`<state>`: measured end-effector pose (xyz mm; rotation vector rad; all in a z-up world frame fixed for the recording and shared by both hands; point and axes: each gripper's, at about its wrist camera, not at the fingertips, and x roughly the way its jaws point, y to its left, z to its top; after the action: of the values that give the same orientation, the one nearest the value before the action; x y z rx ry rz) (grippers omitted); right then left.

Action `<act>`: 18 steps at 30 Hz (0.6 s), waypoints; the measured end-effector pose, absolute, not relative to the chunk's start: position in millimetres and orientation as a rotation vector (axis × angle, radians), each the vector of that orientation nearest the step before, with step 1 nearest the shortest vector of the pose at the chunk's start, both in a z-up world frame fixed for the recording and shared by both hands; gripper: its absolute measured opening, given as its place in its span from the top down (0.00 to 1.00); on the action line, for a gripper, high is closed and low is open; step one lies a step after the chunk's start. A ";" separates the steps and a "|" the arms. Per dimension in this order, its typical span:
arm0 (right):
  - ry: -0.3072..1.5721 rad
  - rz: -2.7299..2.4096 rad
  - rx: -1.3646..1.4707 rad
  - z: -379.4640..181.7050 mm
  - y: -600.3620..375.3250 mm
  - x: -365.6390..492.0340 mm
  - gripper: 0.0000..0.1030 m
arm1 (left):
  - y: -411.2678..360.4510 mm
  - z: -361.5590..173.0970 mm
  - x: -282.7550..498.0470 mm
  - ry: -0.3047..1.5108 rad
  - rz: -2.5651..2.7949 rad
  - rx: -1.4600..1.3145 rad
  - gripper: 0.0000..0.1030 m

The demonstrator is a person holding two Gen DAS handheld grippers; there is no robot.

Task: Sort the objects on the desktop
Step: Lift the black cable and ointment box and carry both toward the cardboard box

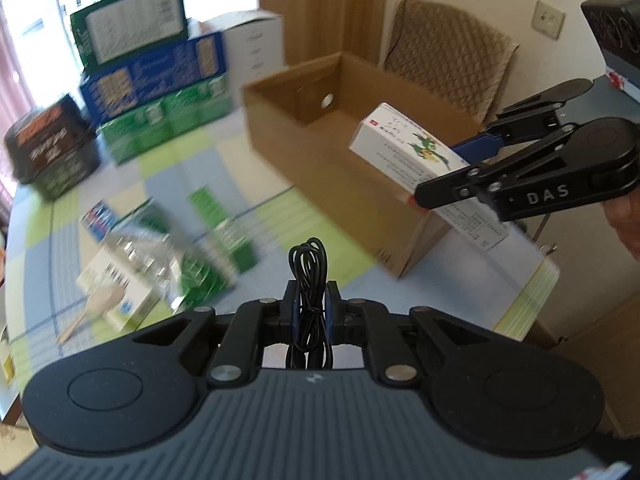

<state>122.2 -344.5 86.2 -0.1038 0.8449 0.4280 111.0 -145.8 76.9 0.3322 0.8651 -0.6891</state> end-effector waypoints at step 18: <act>0.820 0.235 -0.036 89.4 -454.2 175.9 0.65 | -290.6 92.7 159.2 0.841 -0.797 0.261 0.92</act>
<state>175.9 -454.2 89.4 -0.0355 0.8201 0.2349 159.2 -290.6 92.7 0.2606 0.8409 -0.7970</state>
